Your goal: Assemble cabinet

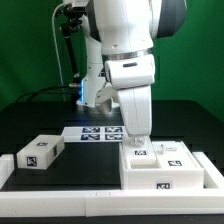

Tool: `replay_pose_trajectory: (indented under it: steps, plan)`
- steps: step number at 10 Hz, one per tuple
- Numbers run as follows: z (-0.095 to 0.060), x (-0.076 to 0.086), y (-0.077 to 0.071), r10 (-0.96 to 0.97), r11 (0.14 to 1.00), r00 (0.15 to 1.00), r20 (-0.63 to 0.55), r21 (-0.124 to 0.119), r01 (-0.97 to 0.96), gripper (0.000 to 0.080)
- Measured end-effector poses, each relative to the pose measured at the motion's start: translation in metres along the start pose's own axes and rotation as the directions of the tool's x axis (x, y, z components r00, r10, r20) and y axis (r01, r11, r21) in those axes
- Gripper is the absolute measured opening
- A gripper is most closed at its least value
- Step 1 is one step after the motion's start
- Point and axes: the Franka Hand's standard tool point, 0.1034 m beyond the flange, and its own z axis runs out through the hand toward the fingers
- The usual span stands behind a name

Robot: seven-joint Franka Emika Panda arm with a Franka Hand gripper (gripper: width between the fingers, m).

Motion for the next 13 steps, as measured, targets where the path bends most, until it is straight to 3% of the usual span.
replay_pose_trajectory:
  steps: [5,9,13]
  plan:
    - [-0.001,0.001,0.041,-0.003,0.999,1.0,-0.025,-0.045,0.002,0.0068]
    - [-0.001,0.002,0.043,-0.017,1.0,1.0,-0.026,-0.004,0.017,0.0068]
    - [-0.003,0.005,0.039,0.016,1.0,1.0,-0.017,-0.001,-0.016,0.0075]
